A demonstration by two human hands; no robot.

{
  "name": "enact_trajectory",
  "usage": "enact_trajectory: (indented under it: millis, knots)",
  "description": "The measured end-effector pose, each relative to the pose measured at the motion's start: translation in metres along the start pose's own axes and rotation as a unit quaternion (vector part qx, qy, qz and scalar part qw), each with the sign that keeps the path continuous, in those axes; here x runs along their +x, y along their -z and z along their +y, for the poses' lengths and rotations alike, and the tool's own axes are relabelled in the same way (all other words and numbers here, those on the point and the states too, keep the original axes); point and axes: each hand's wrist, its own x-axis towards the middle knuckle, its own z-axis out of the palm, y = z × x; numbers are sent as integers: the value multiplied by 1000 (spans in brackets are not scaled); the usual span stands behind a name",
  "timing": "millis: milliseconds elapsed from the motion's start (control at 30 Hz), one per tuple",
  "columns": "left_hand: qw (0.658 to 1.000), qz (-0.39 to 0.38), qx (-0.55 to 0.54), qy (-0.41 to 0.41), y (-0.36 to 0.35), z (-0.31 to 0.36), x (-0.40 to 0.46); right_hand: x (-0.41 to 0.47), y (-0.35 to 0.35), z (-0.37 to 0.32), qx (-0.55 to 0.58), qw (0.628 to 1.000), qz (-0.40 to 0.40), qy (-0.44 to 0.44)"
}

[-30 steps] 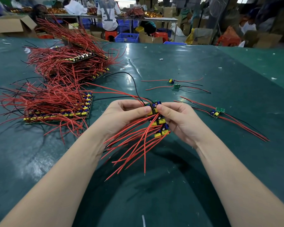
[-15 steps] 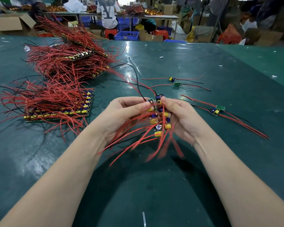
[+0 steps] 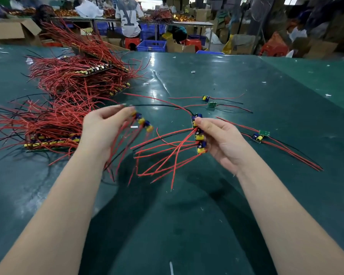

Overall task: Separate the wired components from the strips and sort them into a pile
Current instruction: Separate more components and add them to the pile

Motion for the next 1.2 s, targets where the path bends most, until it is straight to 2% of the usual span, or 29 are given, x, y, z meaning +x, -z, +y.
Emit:
enact_trajectory:
  millis: [100, 267, 400, 600, 667, 700, 767, 833, 900, 967, 1067, 1200]
  knots:
    - [996, 66, 49, -18, 9, -6, 11, 1, -2, 0, 35, 999, 12, -13]
    - [949, 116, 289, -37, 10, -6, 13, -1, -7, 0, 132, 988, 42, -61]
    - [907, 66, 392, -139, -6, -3, -3, -3, -10, 1, 219, 969, 68, -96]
    - [889, -22, 400, -223, -25, -8, -26, -5, -12, -2, 345, 932, 79, -80]
    - [904, -51, 356, -233, -29, -5, -30, -5, -12, -3, 331, 938, 72, -70]
    - [922, -88, 309, -215, -32, -3, -34, -6, -13, -3, 313, 945, 69, -65]
    - [957, -208, 162, -123, -38, 3, -44, -6, -17, -1, 277, 958, 63, -50]
    - [962, -269, 21, -44, -45, 2, -51, -5, -20, 2, 240, 970, 38, -28]
    - [972, -230, 9, -48, -50, 0, -53, -5, -22, 4, 205, 979, 1, -16]
    - [982, -180, -48, -28, -51, -1, -50, -6, -20, 3, 179, 984, -10, -21]
    - [970, -133, -199, 31, -44, 5, -41, -6, -15, 2, 160, 987, 16, -27]
    - [964, -105, -242, 45, -39, 7, -35, -7, -16, 1, 173, 985, 5, -27]
